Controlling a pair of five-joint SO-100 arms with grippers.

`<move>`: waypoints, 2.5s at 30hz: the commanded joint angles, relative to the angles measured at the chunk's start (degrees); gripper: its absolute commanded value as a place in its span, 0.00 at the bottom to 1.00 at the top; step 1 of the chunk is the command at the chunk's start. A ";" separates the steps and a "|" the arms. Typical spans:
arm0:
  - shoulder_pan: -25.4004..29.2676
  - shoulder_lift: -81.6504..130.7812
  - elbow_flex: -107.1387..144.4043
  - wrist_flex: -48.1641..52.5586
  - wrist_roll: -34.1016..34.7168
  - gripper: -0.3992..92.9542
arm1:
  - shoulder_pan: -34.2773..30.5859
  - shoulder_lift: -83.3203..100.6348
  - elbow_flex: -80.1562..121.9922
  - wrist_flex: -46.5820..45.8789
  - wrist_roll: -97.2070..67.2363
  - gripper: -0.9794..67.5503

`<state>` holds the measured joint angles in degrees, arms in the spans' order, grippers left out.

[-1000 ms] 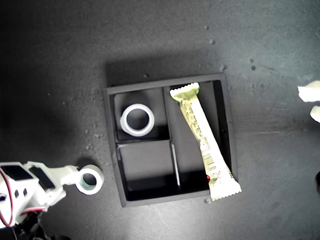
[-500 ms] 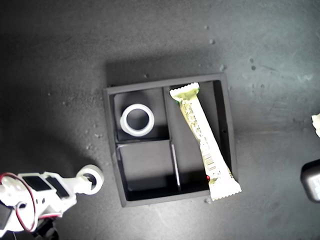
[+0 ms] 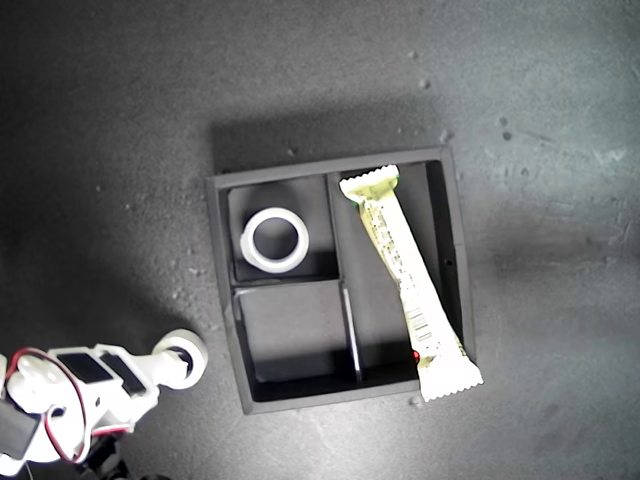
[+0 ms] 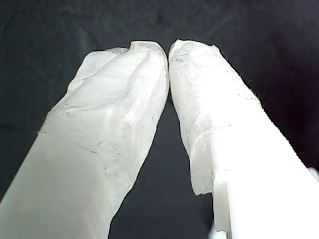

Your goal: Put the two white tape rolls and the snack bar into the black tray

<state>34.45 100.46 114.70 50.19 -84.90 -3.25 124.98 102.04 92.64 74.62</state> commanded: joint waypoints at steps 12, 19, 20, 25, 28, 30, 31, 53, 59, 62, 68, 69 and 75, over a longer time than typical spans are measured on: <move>0.09 -5.36 -0.88 -4.13 -2.46 0.13 | -1.76 2.46 4.39 -2.81 2.72 0.01; -1.32 -9.84 -0.79 -5.89 -2.81 0.08 | -0.97 12.57 15.91 -8.88 5.10 0.01; -1.49 -10.11 -0.62 -5.98 -2.72 0.06 | -0.97 14.41 17.58 -9.58 5.45 0.01; -2.99 -10.37 2.11 -8.00 -3.08 0.02 | -1.67 19.78 23.82 -12.39 7.47 0.01; -3.25 -10.02 4.83 -11.07 -3.78 0.01 | -2.46 19.95 25.75 -14.15 8.00 0.01; -3.34 -9.49 6.06 -11.69 -4.39 0.01 | -2.90 19.95 26.81 -15.47 8.00 0.01; -3.34 -8.88 6.59 -11.69 -4.66 0.01 | -3.08 20.04 27.33 -16.08 8.00 0.01; -12.22 21.18 -2.11 14.24 7.73 0.01 | -7.03 20.13 44.91 -34.72 14.15 0.01; -14.41 18.19 -9.67 14.24 11.95 0.01 | -6.33 21.88 53.61 -41.75 15.73 0.01; -14.85 13.89 -13.97 14.24 13.18 0.01 | -5.62 27.77 59.06 -43.77 16.35 0.01; -14.24 2.20 -24.52 13.01 15.73 0.01 | -3.69 54.67 73.30 -41.22 15.91 0.01; -14.06 -0.44 -26.98 13.01 16.08 0.01 | -3.25 60.03 75.41 -39.37 15.47 0.01; -13.27 -13.80 -40.25 14.59 17.49 0.01 | -2.29 66.97 76.90 -34.80 13.62 0.01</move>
<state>20.30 90.26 82.35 64.34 -68.03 -6.24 190.20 178.07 57.30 90.53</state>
